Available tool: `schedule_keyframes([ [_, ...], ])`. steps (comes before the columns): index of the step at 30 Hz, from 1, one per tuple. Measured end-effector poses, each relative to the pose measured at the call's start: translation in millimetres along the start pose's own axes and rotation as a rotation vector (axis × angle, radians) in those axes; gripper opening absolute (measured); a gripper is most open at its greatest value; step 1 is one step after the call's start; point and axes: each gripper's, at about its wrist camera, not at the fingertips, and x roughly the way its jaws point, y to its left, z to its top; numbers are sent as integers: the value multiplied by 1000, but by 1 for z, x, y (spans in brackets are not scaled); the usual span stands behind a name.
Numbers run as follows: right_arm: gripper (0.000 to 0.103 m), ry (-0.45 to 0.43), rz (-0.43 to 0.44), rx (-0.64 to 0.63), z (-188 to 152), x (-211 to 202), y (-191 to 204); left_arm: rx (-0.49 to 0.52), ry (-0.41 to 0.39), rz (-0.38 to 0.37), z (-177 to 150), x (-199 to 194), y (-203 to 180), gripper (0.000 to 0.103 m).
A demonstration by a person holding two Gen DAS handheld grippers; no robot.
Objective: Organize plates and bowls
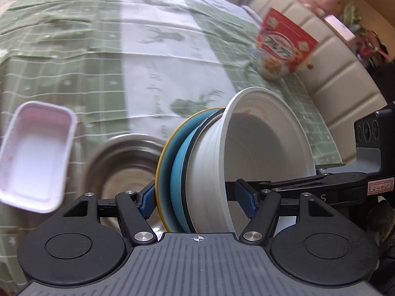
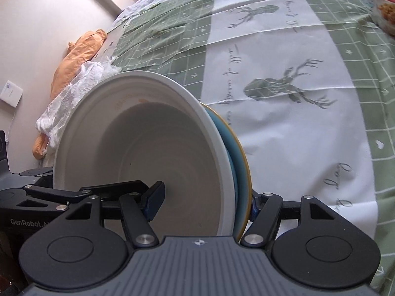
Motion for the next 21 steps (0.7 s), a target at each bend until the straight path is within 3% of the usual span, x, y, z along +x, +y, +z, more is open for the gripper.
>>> schedule_keyframes([
  [4, 66, 91, 20, 15, 7, 52, 12, -85, 25, 38, -4, 8, 43, 70],
  [7, 67, 128, -17, 28, 5, 78, 13, -125, 83, 55, -7, 26, 69, 70],
  [9, 67, 110, -54, 15, 3, 84, 16, -127, 113, 58, -11, 36, 80, 70],
  [15, 68, 62, -40, 51, 3, 78, 13, -122, 96, -15, -14, 36, 96, 67],
  [19, 67, 32, -43, 84, 0, 75, 12, -126, 127, -42, -14, 33, 105, 52],
  [21, 67, 15, -48, 92, -4, 73, 13, -132, 139, -55, -14, 32, 109, 49],
])
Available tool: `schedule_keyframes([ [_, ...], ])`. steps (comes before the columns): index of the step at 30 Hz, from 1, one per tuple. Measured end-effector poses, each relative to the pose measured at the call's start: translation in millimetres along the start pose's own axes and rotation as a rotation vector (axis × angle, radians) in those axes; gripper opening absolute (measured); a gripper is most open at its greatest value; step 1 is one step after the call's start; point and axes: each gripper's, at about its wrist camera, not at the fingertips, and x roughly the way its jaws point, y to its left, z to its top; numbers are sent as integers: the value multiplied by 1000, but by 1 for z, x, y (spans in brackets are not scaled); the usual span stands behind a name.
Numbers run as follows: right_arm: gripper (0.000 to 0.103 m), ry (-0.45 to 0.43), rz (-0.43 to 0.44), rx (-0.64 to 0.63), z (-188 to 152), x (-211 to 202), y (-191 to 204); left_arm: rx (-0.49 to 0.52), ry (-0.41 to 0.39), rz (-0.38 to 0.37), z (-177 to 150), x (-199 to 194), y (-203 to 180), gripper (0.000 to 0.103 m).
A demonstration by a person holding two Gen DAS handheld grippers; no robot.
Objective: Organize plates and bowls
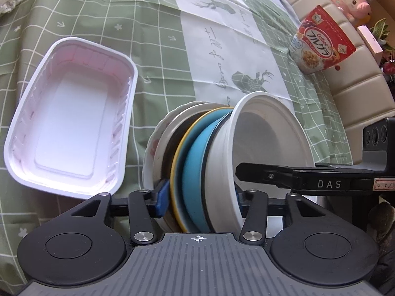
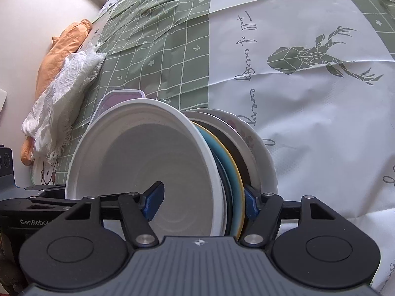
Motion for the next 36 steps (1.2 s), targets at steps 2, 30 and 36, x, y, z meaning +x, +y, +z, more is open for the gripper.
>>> schedule_keyframes([
  [2, 67, -13, -15, -9, -4, -2, 3, 2, -5, -5, -1, -3, 1, 49],
  [30, 67, -238, -26, -109, -42, -54, 11, -62, -157, 41, -26, -24, -11, 41],
  [36, 68, -223, -49, -104, -40, -39, 20, -85, -157, 23, -25, -14, -3, 37],
])
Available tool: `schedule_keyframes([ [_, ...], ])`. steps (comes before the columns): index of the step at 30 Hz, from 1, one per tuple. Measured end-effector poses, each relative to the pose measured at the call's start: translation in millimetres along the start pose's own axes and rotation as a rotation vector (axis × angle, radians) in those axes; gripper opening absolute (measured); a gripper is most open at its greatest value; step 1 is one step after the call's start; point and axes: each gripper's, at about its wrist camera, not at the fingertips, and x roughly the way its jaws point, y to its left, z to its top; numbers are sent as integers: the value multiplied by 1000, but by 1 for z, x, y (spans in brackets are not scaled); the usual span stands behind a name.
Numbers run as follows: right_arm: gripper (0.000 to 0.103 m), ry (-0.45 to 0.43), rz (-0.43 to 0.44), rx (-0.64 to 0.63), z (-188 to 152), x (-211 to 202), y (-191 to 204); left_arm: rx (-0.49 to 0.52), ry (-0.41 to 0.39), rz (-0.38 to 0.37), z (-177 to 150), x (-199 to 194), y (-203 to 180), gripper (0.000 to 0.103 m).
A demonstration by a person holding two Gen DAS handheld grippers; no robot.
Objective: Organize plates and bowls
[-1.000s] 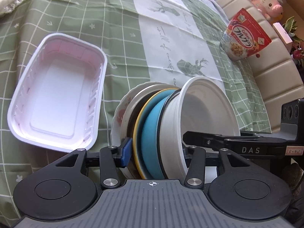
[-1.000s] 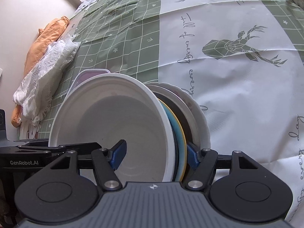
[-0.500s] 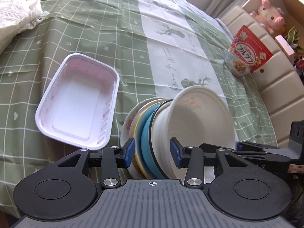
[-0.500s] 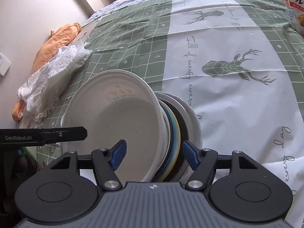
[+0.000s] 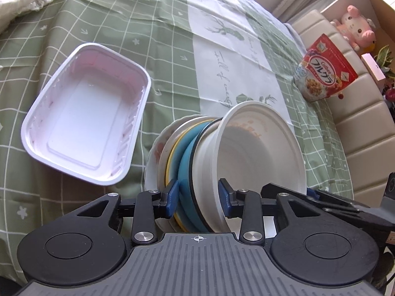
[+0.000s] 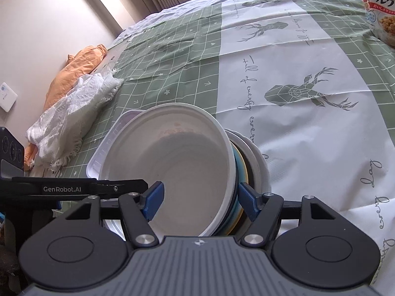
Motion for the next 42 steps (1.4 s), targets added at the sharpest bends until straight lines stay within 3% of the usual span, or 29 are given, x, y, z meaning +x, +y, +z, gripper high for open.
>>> schedule_keyframes([
  [5, 68, -8, 2, 9, 6, 3, 1, -15, -25, -10, 3, -3, 5, 36],
  [11, 67, -47, 25, 14, 9, -1, -4, -5, -132, 7, 5, -21, 4, 36],
  [18, 67, -80, -34, 55, 5, 0, -21, -31, -90, 17, 10, -4, 10, 36],
  [29, 67, -157, -72, 90, 2, -16, -38, -28, -193, -37, 2, -41, 3, 36],
  [34, 67, -159, -78, 88, 3, -15, -38, -82, -193, -30, 6, -37, 14, 36],
  [42, 67, -159, -95, 68, 7, -12, -34, -76, -179, -14, 9, -31, 16, 36],
])
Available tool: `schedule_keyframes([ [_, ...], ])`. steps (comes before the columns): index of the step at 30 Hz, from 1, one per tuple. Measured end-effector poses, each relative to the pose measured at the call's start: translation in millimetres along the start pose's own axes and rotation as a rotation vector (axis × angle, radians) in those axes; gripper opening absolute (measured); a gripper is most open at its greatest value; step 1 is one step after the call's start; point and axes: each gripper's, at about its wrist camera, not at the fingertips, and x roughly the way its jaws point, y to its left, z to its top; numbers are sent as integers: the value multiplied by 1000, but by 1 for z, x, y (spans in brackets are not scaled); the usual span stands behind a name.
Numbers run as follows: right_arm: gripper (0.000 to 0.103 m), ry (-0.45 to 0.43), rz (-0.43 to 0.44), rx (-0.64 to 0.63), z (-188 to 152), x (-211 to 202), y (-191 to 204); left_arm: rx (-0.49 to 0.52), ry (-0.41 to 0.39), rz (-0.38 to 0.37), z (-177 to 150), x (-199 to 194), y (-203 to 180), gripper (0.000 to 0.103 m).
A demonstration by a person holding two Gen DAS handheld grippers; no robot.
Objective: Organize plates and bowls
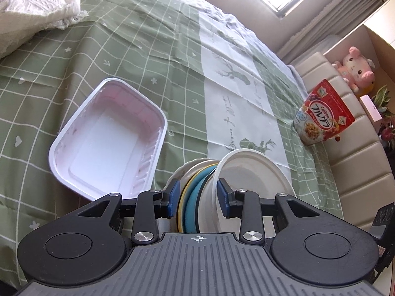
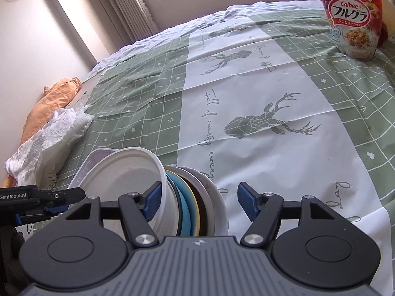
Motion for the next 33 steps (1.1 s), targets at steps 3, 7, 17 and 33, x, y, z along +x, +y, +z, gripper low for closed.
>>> schedule_keyframes([
  [3, 67, -3, -7, -9, -1, 0, 1, 5, 4, -3, -1, 1, 0, 36],
  [7, 67, 3, -6, -11, -5, -1, -1, 9, 13, -9, -3, 2, 1, 36],
  [17, 67, -19, 25, -24, -9, -12, 0, 12, 8, -31, -5, -4, -1, 36],
  [33, 69, -40, 73, -233, 15, -27, 112, -128, -206, 181, 17, -56, 93, 36],
])
